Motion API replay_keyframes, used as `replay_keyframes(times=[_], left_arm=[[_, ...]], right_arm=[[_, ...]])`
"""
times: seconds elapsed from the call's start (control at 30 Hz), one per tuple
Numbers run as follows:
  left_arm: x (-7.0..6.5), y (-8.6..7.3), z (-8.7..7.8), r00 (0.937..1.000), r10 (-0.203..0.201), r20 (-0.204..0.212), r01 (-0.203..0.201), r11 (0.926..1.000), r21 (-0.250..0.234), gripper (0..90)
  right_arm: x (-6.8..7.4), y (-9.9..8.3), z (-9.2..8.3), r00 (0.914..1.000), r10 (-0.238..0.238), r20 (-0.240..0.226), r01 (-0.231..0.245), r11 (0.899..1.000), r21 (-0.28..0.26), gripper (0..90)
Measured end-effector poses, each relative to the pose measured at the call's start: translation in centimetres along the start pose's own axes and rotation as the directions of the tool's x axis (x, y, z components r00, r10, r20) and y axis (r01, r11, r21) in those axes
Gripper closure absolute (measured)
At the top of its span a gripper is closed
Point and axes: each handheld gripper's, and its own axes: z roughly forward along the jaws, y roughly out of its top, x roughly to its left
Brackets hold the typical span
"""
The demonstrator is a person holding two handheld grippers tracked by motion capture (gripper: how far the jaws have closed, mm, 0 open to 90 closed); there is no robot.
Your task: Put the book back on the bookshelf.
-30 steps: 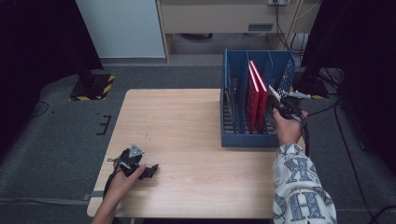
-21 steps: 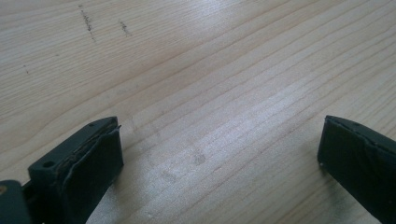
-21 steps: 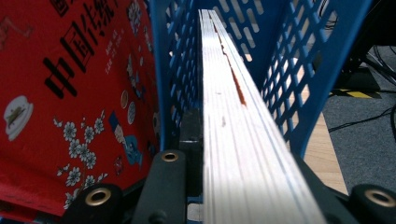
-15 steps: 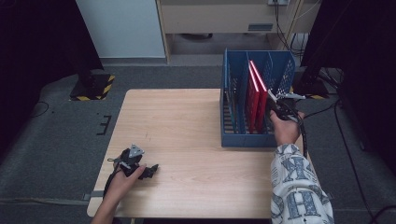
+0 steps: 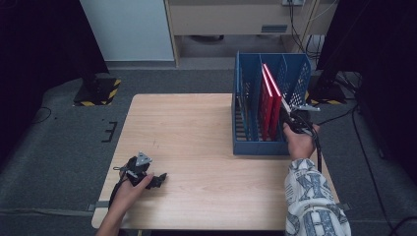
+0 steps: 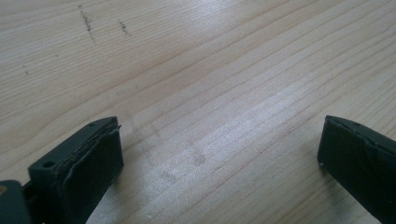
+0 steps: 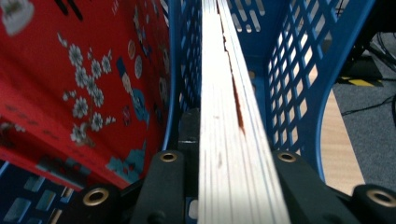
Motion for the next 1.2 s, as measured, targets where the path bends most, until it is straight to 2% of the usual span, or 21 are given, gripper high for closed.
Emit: replay_keyframes(times=[0.13, 0.2, 0.73, 1.0, 1.2], left_arm=[[0.0, 0.0, 0.0, 1.0, 0.0, 0.0, 0.0, 1.0, 0.0, 0.0], [0.0, 0.0, 0.0, 1.0, 0.0, 0.0, 0.0, 1.0, 0.0, 0.0], [0.0, 0.0, 0.0, 1.0, 0.001, 0.0, -0.001, 1.0, 0.0, 0.0], [0.0, 0.0, 0.0, 1.0, 0.001, 0.0, -0.001, 1.0, 0.0, 0.0], [0.0, 0.0, 0.0, 1.0, 0.001, 0.0, -0.001, 1.0, 0.0, 0.0]], right_arm=[[0.2, -0.4, 0.0, 0.9999, 0.009, -0.01, -0.009, 1.0, 0.001, 73.6], [0.3, -0.7, 0.1, 0.9999, -0.002, -0.012, 0.002, 1.0, 0.015, 73.6], [0.3, -1.1, -0.2, 0.9995, 0.009, -0.031, -0.009, 1.0, -0.015, 69.1], [0.1, -1.3, -1.0, 0.9984, 0.024, -0.051, -0.028, 0.998, -0.061, 60.2], [0.1, -1.9, -1.6, 0.9972, 0.029, -0.068, -0.035, 0.995, -0.091, 60.3]])
